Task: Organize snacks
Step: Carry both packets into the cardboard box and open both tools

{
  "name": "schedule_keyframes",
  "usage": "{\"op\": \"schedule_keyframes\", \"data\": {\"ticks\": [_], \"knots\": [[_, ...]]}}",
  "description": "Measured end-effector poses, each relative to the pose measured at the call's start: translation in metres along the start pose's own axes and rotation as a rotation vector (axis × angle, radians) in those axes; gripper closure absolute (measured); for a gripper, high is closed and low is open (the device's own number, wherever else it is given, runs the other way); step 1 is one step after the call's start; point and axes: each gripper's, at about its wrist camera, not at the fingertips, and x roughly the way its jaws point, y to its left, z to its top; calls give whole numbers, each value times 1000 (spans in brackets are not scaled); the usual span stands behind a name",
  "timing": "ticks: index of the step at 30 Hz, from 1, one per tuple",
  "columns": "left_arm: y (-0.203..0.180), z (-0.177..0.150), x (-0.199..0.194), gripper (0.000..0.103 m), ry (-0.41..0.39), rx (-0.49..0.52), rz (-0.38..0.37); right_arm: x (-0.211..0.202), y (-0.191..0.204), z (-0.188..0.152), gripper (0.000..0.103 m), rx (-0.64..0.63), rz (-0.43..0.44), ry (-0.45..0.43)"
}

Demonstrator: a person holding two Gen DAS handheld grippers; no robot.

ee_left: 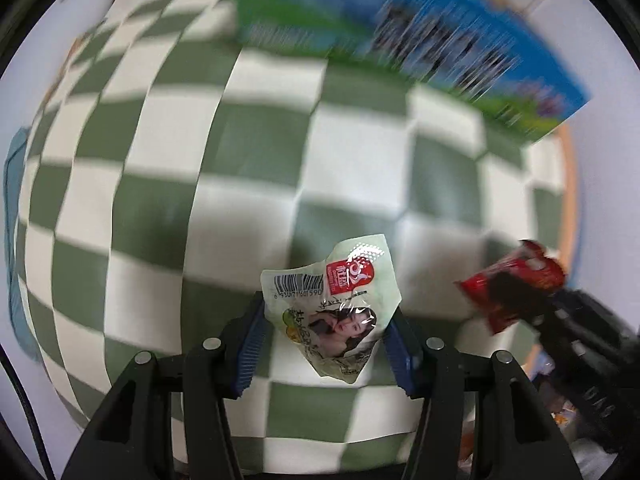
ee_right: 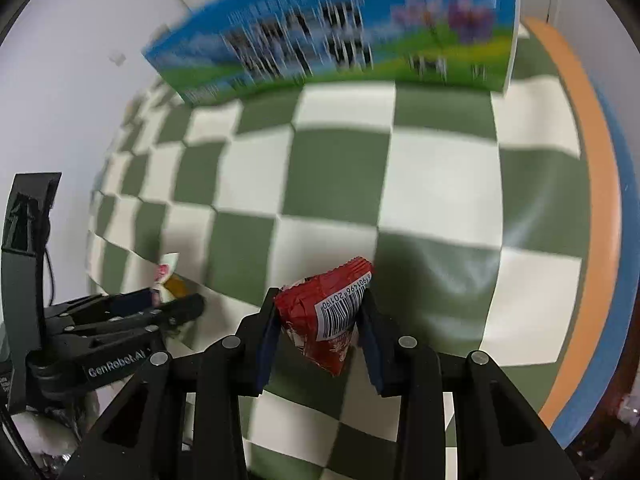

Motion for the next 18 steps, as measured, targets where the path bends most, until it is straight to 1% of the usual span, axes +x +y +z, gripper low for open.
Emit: {"op": "schedule_keyframes", "data": {"ticks": [2,5,8,11,14,17,18], "knots": [[-13,20,-25,51,-43,16,-38,-22,1,17,64,4,24,-49],[-32,62,-65,51,-122,57,-75,-57,3,51,64,2,41,-127],[-39,111,-95,51,-183,96,-64,-85,1,95,64,-9,23,-204],[-49,151,-107,51,-228,135,-7,-98,-2,135,64,-18,-16,-245],[-50,192,-101,51,-216,153,55,-94,-6,174,64,-17,-48,-241],[-44,225,-82,51,-172,161,105,-79,-12,206,64,-13,-69,-198],[-39,232,-72,51,-157,162,114,-74,-13,212,64,-9,-68,-184]]}}
